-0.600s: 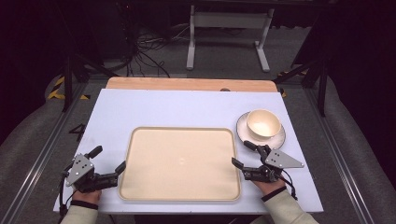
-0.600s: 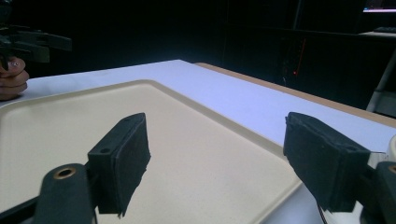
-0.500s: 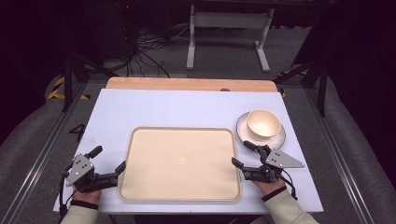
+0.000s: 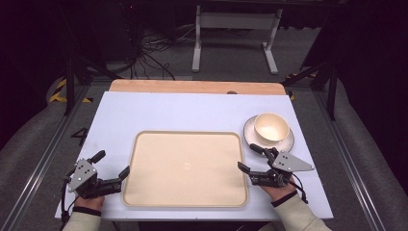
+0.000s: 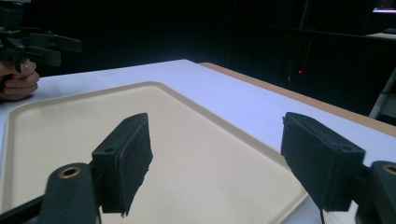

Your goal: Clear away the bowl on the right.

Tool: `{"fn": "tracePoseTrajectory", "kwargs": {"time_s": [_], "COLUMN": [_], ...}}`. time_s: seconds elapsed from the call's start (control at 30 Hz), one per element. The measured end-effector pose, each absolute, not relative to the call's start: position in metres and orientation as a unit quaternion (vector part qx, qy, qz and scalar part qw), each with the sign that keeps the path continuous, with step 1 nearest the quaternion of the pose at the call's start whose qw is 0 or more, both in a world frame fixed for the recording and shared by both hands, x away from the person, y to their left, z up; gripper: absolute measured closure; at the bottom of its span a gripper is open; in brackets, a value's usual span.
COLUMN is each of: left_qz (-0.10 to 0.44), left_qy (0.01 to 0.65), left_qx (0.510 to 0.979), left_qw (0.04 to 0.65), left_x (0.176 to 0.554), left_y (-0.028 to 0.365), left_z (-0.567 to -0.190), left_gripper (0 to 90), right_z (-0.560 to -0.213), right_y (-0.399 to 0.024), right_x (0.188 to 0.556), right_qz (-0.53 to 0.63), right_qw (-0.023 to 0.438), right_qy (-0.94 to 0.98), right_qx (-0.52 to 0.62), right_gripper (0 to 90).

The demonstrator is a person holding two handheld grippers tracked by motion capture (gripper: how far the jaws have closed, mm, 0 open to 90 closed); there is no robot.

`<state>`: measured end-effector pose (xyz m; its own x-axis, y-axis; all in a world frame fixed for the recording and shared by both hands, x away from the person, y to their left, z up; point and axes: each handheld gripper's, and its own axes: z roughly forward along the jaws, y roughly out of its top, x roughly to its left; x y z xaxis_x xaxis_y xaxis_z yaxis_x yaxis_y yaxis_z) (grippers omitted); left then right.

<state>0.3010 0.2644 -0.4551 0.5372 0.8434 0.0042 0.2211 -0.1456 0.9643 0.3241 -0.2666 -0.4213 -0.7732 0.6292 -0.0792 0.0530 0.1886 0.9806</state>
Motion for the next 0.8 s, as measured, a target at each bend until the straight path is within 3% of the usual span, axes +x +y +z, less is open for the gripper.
{"fn": "tracePoseTrajectory", "kwargs": {"time_s": [0.8], "left_qz": [0.293], "left_qy": [0.381], "left_qx": [0.698], "left_qw": [0.531], "left_x": [0.301], "left_y": [0.264], "left_z": [-0.455], "left_gripper": [0.2], "right_z": [-0.386], "right_y": [-0.265], "right_x": [0.328], "right_qz": [0.587], "right_qw": [0.233], "right_qy": [0.741], "right_qx": [0.228], "right_gripper": [34.1]}}
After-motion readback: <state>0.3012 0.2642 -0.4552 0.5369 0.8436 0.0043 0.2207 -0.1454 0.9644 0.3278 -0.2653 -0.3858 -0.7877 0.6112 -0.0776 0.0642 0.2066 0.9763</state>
